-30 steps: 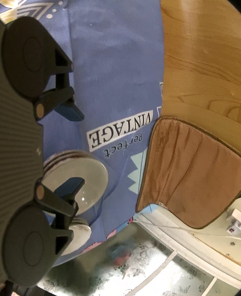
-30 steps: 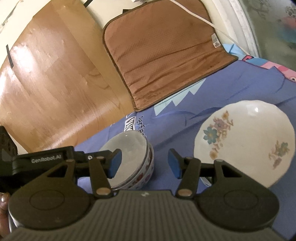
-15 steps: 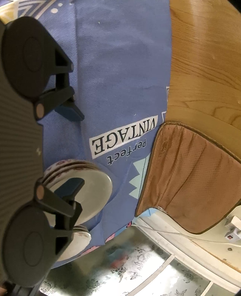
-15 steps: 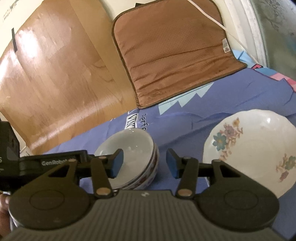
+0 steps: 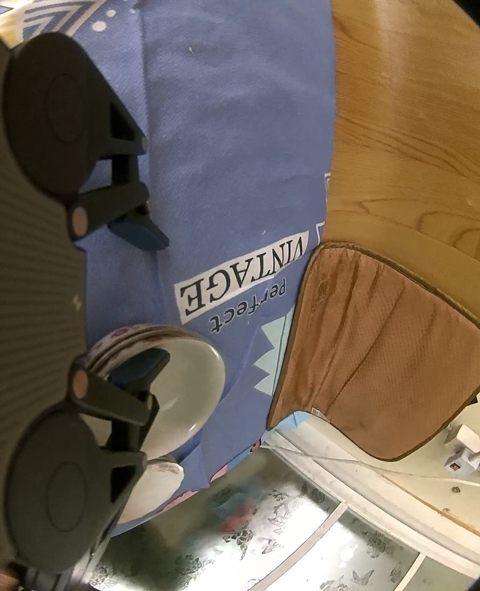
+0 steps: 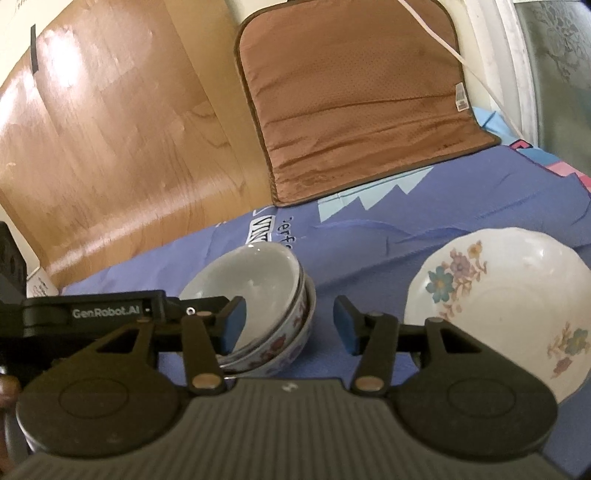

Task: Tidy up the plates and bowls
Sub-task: 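Lift the bowl stack with both grippers and carry it toward the plate stack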

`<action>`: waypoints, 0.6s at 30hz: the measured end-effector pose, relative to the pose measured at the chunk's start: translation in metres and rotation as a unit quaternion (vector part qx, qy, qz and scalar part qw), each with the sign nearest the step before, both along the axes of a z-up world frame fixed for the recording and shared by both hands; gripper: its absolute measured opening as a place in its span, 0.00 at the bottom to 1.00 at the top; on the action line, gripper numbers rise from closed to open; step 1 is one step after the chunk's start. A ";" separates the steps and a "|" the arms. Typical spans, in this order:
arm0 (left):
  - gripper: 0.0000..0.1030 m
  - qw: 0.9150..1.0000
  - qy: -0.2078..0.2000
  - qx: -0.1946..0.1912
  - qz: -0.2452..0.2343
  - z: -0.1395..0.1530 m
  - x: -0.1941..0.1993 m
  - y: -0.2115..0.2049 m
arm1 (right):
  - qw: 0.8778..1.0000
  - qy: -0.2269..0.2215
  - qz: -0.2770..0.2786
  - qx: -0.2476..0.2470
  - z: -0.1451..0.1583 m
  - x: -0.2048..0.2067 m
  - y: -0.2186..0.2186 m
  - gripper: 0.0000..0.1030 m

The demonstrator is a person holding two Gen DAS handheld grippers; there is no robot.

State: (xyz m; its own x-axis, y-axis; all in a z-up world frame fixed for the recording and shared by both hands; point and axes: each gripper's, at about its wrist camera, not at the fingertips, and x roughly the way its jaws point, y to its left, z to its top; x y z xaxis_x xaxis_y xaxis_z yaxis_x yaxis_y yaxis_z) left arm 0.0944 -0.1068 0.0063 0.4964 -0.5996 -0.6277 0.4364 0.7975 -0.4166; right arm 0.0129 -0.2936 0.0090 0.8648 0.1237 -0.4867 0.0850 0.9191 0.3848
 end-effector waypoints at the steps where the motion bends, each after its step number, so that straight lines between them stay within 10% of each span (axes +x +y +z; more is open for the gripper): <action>1: 0.60 1.000 -0.001 -0.001 0.000 0.000 -0.001 0.000 | 1.000 0.000 0.000 -0.004 0.000 0.000 0.001 0.54; 11: 0.59 1.000 -0.002 -0.011 0.004 -0.001 -0.003 0.000 | 0.999 0.023 0.021 0.025 -0.008 0.004 0.005 0.52; 15: 0.29 0.998 0.034 -0.051 -0.022 -0.003 0.001 -0.002 | 0.999 0.022 0.015 0.040 -0.010 0.003 0.005 0.44; 18: 0.30 0.999 0.023 -0.030 -0.019 0.007 -0.007 -0.012 | 0.999 0.020 0.007 0.043 -0.007 -0.001 0.003 0.30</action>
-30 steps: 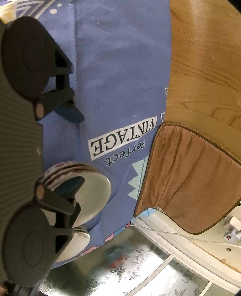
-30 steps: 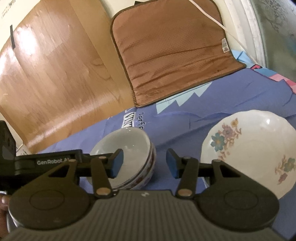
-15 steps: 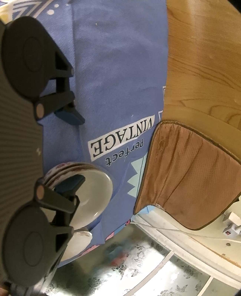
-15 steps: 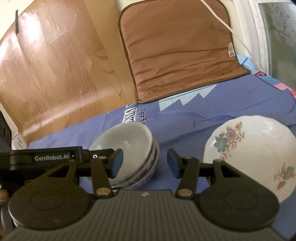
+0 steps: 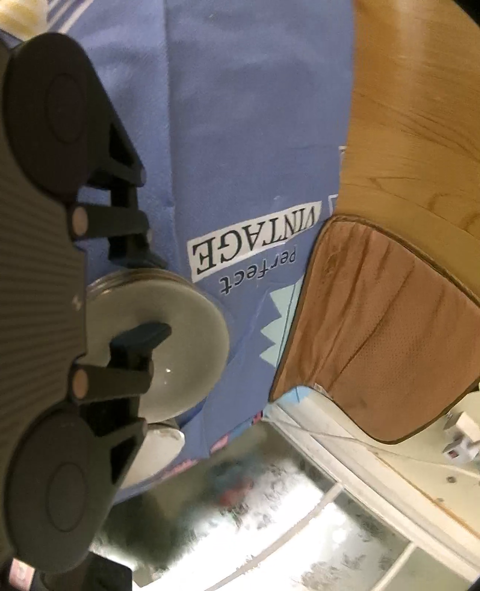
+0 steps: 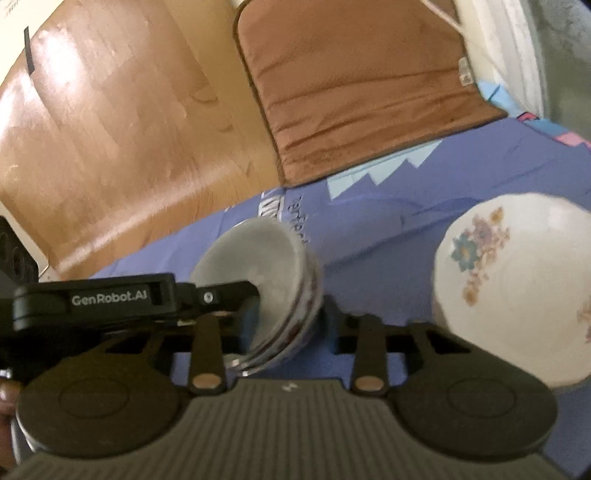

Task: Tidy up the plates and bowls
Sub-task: 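Lift the bowl stack with both grippers and carry it toward the plate stack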

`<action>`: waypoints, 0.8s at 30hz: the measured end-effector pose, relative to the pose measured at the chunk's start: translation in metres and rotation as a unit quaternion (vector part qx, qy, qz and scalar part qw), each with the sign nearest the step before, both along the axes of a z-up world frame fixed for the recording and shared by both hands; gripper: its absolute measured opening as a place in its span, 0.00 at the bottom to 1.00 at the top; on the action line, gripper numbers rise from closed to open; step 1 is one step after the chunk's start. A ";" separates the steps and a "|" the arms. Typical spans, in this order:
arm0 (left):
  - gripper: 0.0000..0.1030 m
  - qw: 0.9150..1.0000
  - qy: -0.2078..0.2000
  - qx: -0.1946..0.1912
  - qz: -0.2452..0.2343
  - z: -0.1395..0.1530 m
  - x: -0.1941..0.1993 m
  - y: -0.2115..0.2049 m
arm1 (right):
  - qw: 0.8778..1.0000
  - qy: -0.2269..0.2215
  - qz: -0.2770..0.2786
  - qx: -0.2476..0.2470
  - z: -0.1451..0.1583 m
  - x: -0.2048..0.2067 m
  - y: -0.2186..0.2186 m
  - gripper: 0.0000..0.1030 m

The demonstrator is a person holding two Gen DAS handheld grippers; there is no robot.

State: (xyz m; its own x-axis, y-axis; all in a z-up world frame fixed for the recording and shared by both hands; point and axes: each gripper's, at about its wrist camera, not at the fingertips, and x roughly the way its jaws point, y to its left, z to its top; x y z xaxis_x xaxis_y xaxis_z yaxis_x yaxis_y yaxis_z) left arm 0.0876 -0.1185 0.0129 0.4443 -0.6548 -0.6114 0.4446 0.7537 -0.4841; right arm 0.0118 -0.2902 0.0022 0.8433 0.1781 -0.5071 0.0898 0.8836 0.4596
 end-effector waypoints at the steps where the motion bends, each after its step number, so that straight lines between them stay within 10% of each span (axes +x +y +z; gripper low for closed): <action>1: 0.31 1.000 -0.001 0.005 -0.001 0.001 -0.002 -0.002 | 1.000 0.000 -0.001 0.010 -0.001 -0.002 -0.002 0.30; 14: 0.32 0.997 -0.044 0.009 -0.058 0.047 -0.038 -0.064 | 0.996 -0.056 -0.062 0.018 0.028 -0.053 -0.038 0.29; 24: 0.30 0.990 -0.010 0.047 -0.129 0.027 -0.041 -0.148 | 0.988 -0.017 -0.146 0.038 0.006 -0.082 -0.097 0.31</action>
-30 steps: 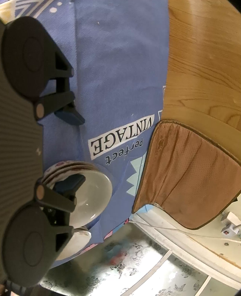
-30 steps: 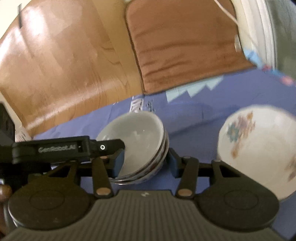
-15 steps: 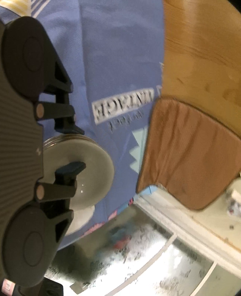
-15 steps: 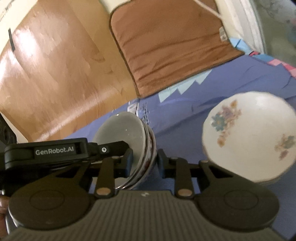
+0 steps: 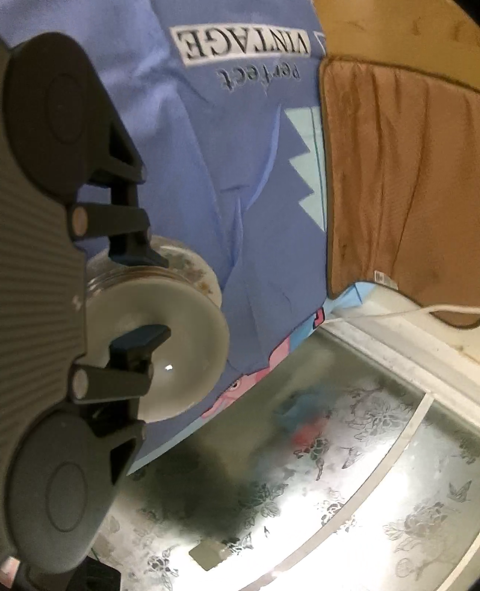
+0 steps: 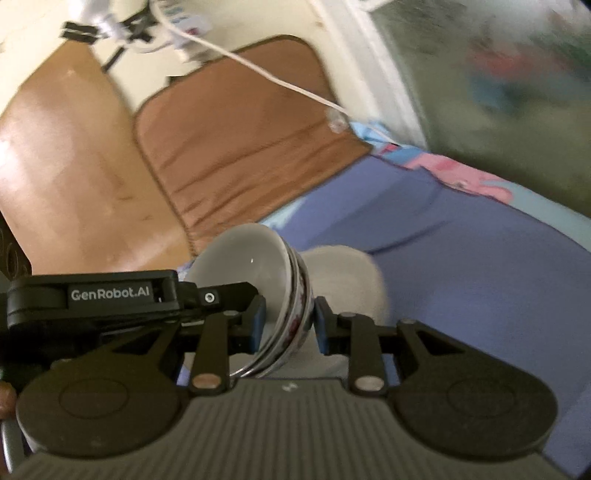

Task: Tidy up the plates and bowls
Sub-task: 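Lift the bowl stack with both grippers and carry it toward the plate stack, then lower the bowl stack onto the floral plate stack and open both grippers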

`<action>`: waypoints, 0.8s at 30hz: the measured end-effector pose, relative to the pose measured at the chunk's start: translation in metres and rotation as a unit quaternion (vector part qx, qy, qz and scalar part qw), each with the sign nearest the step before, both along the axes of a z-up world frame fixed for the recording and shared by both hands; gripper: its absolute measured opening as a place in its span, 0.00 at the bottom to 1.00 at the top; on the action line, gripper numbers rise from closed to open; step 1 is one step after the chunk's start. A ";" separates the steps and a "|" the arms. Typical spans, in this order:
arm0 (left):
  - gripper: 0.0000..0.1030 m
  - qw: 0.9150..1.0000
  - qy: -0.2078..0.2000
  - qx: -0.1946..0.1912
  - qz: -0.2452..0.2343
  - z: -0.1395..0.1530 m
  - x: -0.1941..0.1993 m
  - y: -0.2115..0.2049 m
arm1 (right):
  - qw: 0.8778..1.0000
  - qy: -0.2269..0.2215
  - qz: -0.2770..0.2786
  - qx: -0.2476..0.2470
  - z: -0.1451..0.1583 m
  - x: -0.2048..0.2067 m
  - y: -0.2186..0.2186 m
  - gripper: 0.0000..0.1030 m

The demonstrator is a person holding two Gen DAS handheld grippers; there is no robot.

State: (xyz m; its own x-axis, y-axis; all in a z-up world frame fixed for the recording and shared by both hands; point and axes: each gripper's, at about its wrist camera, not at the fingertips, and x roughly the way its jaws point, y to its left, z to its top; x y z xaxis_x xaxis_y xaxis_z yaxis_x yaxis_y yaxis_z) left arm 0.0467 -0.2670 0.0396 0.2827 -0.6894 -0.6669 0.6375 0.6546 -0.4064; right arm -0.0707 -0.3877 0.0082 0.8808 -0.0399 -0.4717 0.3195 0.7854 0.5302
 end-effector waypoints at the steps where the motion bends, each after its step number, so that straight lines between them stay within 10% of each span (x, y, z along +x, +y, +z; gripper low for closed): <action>1: 0.31 1.000 -0.011 0.005 0.000 0.002 -0.002 -0.003 | 1.000 -0.006 -0.006 0.003 -0.001 -0.002 -0.001 0.32; 6: 0.49 0.996 -0.089 0.020 0.013 0.024 -0.016 -0.006 | 0.998 -0.042 -0.039 -0.026 0.002 -0.011 0.002 0.55; 14: 0.59 0.987 -0.148 0.015 0.060 0.040 -0.034 0.028 | 0.986 -0.098 -0.126 -0.046 0.001 -0.042 0.013 0.63; 24: 0.94 0.966 -0.229 0.052 0.112 0.038 -0.080 0.083 | 0.984 -0.114 -0.126 -0.051 -0.003 -0.073 0.056 0.81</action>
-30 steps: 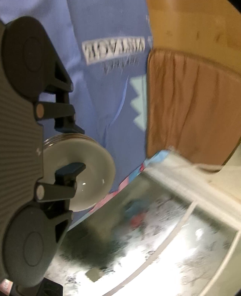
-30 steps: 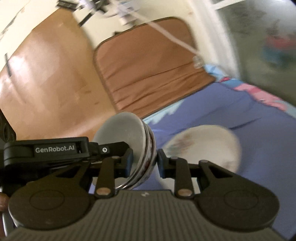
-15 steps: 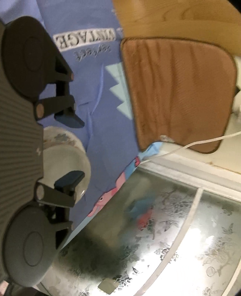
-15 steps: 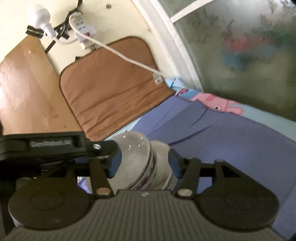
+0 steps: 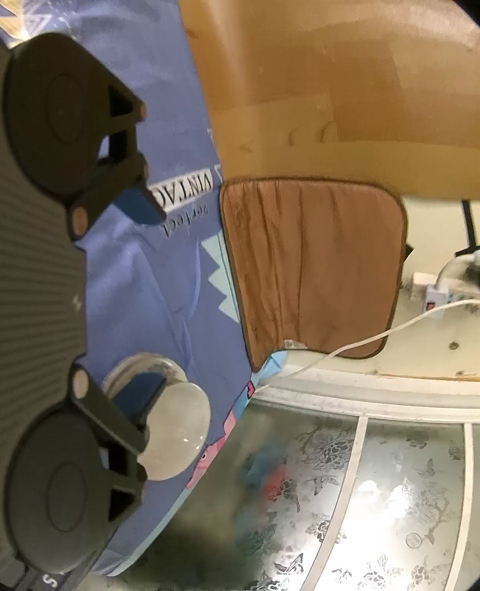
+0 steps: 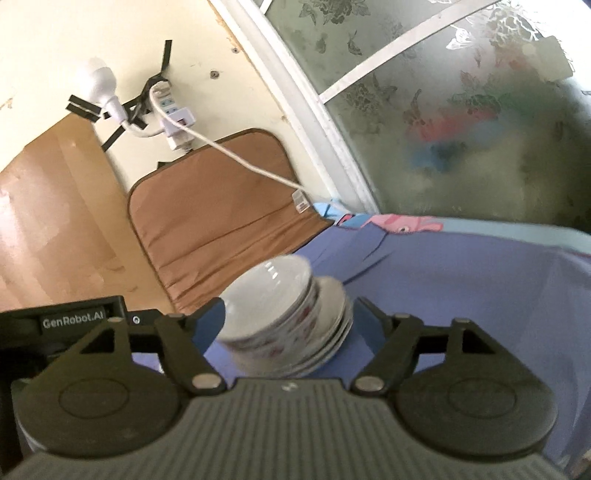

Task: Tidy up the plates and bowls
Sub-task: 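Lower the bowl stack onto the floral plate stack and open both grippers, then withdraw both open grippers from the stacked dishes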

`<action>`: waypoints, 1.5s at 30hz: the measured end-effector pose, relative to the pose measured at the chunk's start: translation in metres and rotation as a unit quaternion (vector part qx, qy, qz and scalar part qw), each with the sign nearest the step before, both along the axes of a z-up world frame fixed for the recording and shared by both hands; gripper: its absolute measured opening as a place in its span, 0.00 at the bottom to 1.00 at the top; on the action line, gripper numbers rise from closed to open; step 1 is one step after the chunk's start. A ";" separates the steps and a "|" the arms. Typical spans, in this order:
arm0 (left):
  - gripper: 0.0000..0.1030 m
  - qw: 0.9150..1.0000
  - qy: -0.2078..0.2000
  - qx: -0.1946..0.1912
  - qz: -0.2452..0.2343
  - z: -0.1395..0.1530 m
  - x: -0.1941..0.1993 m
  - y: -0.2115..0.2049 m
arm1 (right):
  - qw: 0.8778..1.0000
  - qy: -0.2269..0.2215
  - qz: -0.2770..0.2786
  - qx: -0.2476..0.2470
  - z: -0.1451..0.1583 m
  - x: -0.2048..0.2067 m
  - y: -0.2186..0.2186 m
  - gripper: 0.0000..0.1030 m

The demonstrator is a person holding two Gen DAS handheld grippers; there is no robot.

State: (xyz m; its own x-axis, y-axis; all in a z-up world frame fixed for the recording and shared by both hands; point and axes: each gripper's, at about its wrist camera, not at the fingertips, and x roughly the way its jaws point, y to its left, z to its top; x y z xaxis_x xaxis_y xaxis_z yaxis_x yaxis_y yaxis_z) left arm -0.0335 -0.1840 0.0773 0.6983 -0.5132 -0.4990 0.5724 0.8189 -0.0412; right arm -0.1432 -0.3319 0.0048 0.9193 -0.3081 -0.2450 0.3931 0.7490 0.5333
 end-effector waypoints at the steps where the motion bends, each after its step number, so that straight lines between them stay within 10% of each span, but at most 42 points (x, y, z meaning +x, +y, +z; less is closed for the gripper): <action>1: 0.95 1.000 -0.005 0.000 0.003 0.000 -0.004 0.005 | 1.000 0.000 0.003 -0.001 0.001 -0.001 0.003 0.83; 21: 1.00 0.997 0.052 -0.002 0.051 -0.019 -0.040 0.084 | 0.998 0.018 0.027 -0.048 0.017 -0.027 0.063 1.00; 45: 1.00 0.993 -0.004 0.050 0.108 -0.024 -0.057 0.104 | 0.996 0.025 0.056 -0.057 0.021 -0.024 0.085 1.00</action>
State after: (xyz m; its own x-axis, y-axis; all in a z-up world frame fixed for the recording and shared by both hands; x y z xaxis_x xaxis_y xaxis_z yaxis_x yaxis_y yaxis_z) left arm -0.0902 -0.0800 0.0531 0.7905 -0.2994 -0.5343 0.3830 0.9224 0.0499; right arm -0.1668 -0.2467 0.0256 0.9371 -0.2325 -0.2603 0.3273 0.8443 0.4243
